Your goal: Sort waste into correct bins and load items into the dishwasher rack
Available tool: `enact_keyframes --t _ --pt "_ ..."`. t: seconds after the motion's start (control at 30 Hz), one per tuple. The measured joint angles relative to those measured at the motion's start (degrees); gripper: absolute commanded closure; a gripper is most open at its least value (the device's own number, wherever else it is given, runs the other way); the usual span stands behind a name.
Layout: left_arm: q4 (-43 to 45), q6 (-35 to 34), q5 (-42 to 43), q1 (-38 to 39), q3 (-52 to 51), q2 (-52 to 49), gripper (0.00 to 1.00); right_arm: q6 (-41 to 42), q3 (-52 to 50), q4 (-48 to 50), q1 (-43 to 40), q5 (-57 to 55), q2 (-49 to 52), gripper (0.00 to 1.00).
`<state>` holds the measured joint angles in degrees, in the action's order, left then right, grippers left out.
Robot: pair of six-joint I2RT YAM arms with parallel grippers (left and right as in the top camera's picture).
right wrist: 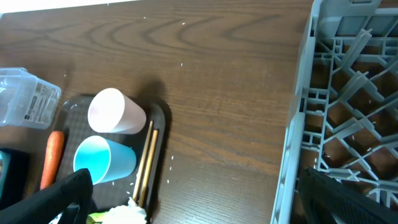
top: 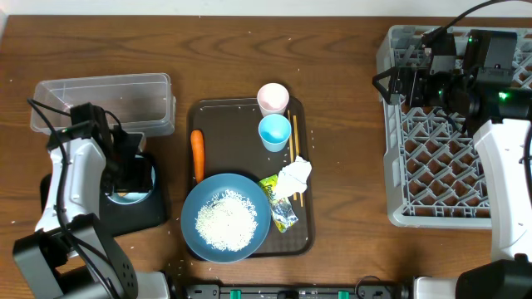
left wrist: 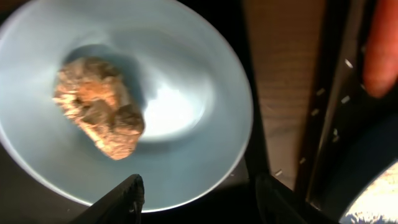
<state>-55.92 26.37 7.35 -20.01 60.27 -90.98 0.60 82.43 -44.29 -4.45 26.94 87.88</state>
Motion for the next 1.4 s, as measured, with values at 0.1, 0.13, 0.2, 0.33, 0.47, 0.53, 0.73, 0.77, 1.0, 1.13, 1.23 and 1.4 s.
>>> enact_keyframes --t 0.1,0.13,0.2,0.33,0.47,0.53,0.73,0.77,1.0,1.13,1.23,1.4 --pt "0.0 1.8 0.4 0.9 -0.5 0.0 0.42 0.0 0.0 0.0 0.0 0.0 0.0 0.01" --pt "0.0 2.4 0.5 1.4 -0.7 0.0 0.41 0.0 0.0 0.0 0.0 0.0 0.0 0.01" --pt "0.0 3.3 0.8 1.9 -0.8 0.0 0.41 0.0 0.0 0.0 0.0 -0.3 0.0 0.01" --pt "1.7 4.5 0.6 2.1 -1.6 0.0 0.41 0.0 0.0 0.0 0.0 -1.1 0.0 0.01" --pt "5.0 5.2 -0.5 2.1 -4.7 0.0 0.42 0.0 0.0 -0.1 0.0 -1.5 0.0 0.01" --pt "5.8 5.2 -0.4 2.1 -5.5 0.0 0.42 0.0 0.0 -0.1 0.0 -1.9 0.0 0.01" --pt "6.7 5.4 -0.2 2.1 -5.5 0.1 0.43 0.0 0.0 -0.3 0.0 -2.6 0.0 0.01" --pt "6.9 5.4 -0.2 2.1 -5.5 0.1 0.44 0.0 0.0 -0.3 0.0 -2.6 0.0 0.01" --pt "10.4 5.4 0.3 2.1 -7.0 1.1 0.48 0.0 0.0 -0.3 0.0 -2.6 0.0 0.01" --pt "10.8 5.0 0.4 2.1 -7.3 1.5 0.49 0.0 0.0 -0.5 0.0 -2.7 0.0 0.01" --pt "10.9 4.3 0.4 2.1 -7.3 1.5 0.49 0.0 0.0 -0.5 0.0 -2.8 0.0 0.01" --pt "11.0 1.1 0.4 2.1 -7.3 1.5 0.49 0.0 0.0 -0.5 0.0 -2.8 0.0 0.01"
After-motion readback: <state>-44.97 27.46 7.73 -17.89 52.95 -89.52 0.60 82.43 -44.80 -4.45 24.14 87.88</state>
